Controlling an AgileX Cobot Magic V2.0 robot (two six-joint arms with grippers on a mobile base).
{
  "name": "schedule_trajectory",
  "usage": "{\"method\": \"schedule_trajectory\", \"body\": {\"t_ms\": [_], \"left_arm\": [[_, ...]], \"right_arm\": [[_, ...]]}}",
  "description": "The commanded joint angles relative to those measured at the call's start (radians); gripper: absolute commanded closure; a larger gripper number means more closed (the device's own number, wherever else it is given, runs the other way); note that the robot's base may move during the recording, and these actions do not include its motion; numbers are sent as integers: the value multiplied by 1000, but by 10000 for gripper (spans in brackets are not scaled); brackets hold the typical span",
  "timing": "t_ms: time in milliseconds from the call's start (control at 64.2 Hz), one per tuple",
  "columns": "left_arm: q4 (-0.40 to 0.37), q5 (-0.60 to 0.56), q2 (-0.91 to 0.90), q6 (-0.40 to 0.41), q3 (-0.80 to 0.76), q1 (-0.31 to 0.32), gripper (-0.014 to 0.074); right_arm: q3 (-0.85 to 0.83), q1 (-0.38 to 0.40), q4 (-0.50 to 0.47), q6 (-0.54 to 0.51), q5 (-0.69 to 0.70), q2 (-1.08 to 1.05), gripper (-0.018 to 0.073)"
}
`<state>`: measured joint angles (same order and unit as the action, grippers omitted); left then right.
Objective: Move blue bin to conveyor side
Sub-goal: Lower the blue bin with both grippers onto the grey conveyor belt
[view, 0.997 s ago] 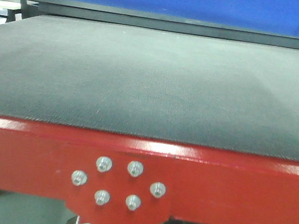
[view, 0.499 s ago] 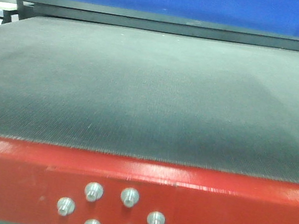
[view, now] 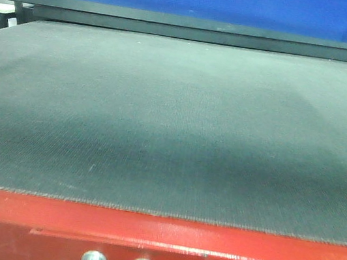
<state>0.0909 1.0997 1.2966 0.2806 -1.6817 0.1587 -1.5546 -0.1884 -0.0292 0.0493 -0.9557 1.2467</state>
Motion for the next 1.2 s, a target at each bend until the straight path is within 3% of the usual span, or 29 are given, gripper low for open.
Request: {"method": "schedule_trajectory", "body": {"t_ms": [0, 499, 951, 1184], "left_arm": [[3, -85, -24, -6, -14, 6, 615], [-16, -130, -24, -6, -14, 6, 615], [-18, -28, -24, -6, -14, 6, 615], [-7, -54, -1, -6, -14, 6, 615]], "right_arm": [[-24, 5, 7, -20, 112, -23, 648], [-24, 5, 7, -20, 112, -23, 648], [-24, 5, 3, -20, 112, -23, 648], [-24, 5, 1, -20, 131, 55, 648]]}}
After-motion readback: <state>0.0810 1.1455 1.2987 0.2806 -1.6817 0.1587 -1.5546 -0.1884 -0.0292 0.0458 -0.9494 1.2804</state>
